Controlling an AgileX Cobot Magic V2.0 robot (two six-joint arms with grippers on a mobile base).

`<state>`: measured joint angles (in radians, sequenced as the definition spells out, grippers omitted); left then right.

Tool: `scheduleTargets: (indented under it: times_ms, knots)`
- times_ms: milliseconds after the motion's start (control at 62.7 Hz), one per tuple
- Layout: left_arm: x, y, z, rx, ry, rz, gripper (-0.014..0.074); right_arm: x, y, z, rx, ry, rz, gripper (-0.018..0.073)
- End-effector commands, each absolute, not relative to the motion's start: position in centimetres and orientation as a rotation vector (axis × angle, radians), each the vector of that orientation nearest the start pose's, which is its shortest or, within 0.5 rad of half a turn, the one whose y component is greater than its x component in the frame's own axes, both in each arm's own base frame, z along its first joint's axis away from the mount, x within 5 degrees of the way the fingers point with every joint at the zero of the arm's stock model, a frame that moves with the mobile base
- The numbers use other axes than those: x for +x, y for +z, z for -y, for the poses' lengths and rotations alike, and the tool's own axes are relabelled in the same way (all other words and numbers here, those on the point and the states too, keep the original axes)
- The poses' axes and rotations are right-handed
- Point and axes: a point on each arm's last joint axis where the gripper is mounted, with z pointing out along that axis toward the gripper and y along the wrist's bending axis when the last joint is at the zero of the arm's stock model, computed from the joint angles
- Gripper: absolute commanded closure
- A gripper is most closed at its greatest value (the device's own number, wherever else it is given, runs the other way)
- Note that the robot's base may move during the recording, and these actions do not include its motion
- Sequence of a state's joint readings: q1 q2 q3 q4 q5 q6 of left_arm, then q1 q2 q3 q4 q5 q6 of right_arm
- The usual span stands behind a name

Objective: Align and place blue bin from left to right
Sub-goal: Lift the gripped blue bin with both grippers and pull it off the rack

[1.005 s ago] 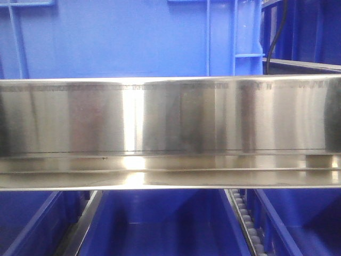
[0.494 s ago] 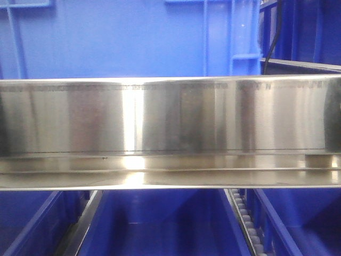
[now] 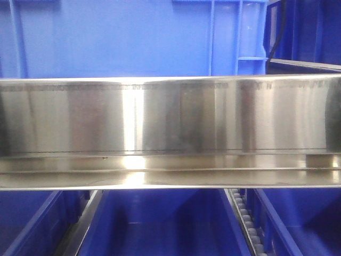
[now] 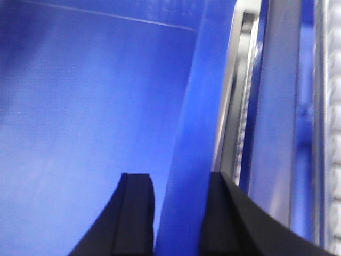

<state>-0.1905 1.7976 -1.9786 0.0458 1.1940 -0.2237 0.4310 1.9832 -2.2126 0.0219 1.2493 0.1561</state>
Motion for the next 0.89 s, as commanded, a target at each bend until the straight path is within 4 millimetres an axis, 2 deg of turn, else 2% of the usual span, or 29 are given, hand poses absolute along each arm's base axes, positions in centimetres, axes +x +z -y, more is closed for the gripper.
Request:
scheduleTargets:
  times_ms: [0, 175, 431, 574, 877]
  knots:
    - [36.8, 43.6, 7.5, -0.025, -0.24, -2.379, 0.0595, 37.7, 42.1, -18.5, -0.355, 0.374, -2.413, 0.0634]
    - [34.9, 45.7, 7.4, -0.024, -0.29, -2.324, 0.0595, 35.9, 44.7, -17.6, -0.349, 0.393, -2.351, 0.0634]
    - [33.0, 47.6, 7.7, -0.02, -0.402, -2.277, 0.0595, 32.9, 48.2, -16.5, -0.345, 0.457, -2.261, 0.0634]
    - [32.8, 47.8, 7.9, -0.019, -0.43, -2.272, 0.0595, 32.1, 49.2, -16.2, -0.343, 0.462, -2.236, 0.0634]
    - [32.8, 47.9, 7.9, -0.021, -0.432, -2.258, 0.0595, 32.1, 49.2, -16.1, -0.343, 0.462, -2.235, 0.0634]
